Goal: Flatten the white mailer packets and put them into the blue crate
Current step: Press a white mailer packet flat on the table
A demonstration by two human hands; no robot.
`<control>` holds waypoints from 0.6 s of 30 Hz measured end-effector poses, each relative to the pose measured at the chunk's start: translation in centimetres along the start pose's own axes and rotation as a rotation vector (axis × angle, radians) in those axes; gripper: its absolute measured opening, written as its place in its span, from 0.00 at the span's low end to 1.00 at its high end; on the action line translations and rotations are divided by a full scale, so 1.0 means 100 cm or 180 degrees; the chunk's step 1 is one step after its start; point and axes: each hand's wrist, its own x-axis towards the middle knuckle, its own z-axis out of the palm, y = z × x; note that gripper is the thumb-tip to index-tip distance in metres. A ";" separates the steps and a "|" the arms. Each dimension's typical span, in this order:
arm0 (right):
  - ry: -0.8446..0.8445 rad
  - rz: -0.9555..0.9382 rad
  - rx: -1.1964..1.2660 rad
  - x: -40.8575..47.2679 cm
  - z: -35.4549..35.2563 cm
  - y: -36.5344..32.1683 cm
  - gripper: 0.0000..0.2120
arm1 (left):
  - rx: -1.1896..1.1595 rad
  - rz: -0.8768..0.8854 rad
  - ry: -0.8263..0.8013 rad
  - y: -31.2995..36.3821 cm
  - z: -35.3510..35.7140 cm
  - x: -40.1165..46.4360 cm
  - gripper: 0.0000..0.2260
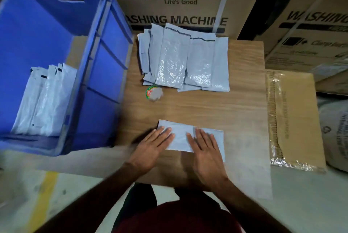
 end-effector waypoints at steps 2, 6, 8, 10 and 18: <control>-0.0170 0.0133 0.0087 -0.025 0.016 -0.010 0.36 | -0.0036 0.0027 -0.0158 0.006 0.011 -0.013 0.34; -0.0091 0.0299 0.0517 -0.031 0.020 -0.028 0.37 | -0.0456 -0.0008 0.0067 0.021 0.010 -0.025 0.36; 0.0060 0.0453 0.0666 -0.016 0.022 -0.034 0.35 | -0.0501 -0.0223 0.0325 0.029 0.005 -0.010 0.31; 0.0035 0.0615 0.0646 -0.003 0.031 -0.034 0.32 | -0.0430 -0.0428 0.0339 0.032 0.009 0.013 0.28; -0.0017 0.0299 0.0234 0.000 0.054 -0.012 0.33 | -0.0280 -0.0617 0.0177 0.036 0.040 0.028 0.30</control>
